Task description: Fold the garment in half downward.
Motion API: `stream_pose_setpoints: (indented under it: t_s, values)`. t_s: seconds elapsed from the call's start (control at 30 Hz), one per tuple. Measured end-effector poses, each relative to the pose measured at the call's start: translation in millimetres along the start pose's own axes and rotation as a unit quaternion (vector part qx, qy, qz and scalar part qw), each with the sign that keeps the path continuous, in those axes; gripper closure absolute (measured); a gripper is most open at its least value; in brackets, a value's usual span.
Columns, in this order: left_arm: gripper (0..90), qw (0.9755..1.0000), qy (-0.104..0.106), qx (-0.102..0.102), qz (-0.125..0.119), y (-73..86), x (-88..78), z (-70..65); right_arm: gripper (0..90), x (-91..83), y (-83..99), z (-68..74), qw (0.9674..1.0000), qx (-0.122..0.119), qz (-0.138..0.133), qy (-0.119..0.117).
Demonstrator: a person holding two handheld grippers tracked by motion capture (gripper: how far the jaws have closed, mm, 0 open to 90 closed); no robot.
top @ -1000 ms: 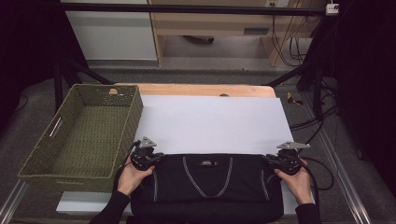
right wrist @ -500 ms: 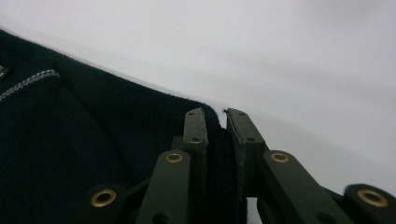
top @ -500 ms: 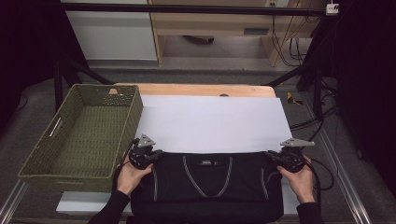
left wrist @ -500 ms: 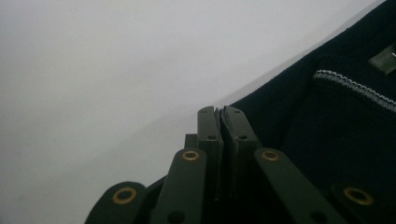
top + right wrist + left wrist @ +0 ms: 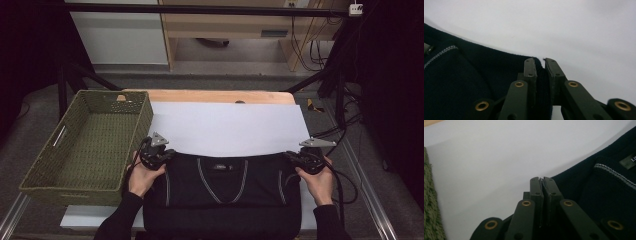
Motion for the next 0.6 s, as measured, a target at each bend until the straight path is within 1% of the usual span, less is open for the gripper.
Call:
stream_pose_setpoints:
  t_s: [0.13,0.27,0.33,0.37,0.47,0.57,0.6]
  values:
    - [86.5,0.9999,-0.008,-0.009,0.0,-5.9,8.2,6.7,80.5,9.7,-5.7,-3.3,0.9999,-0.01,-0.003,0.009]
    - [86.5,0.9997,-0.015,-0.018,0.004,-9.0,18.2,13.4,80.5,22.3,-9.0,-8.2,0.9999,-0.009,-0.003,0.012]
    - [86.6,0.9996,-0.016,-0.021,0.004,-9.8,23.5,15.8,80.5,29.1,-10.2,-10.4,0.9999,-0.009,-0.007,0.013]
    - [86.6,0.9996,-0.018,-0.019,0.004,-10.2,25.8,17.1,80.5,32.1,-11.0,-11.3,0.9998,-0.009,-0.008,0.013]
    - [86.6,0.9993,-0.028,-0.022,-0.007,-11.4,31.5,21.7,80.5,39.7,-12.2,-15.3,0.9998,-0.005,-0.016,0.015]
    - [86.6,0.9988,-0.03,-0.036,-0.014,-15.6,35.8,28.2,80.5,45.4,-14.1,-19.4,0.9995,-0.002,-0.023,0.023]
    - [86.6,0.9987,-0.032,-0.037,-0.017,-17.2,37.4,29.6,80.5,47.1,-15.8,-20.3,0.9994,-0.004,-0.026,0.024]
Point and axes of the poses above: each handheld gripper's, and its own axes: x roughly forward along the jaws, y roughly out of its underside, z roughly to its left, the point moved 2 cm from there along x, roughly forward along the jaws, and after that the axes turned 8 degrees about -z, right-handed, at the moved point
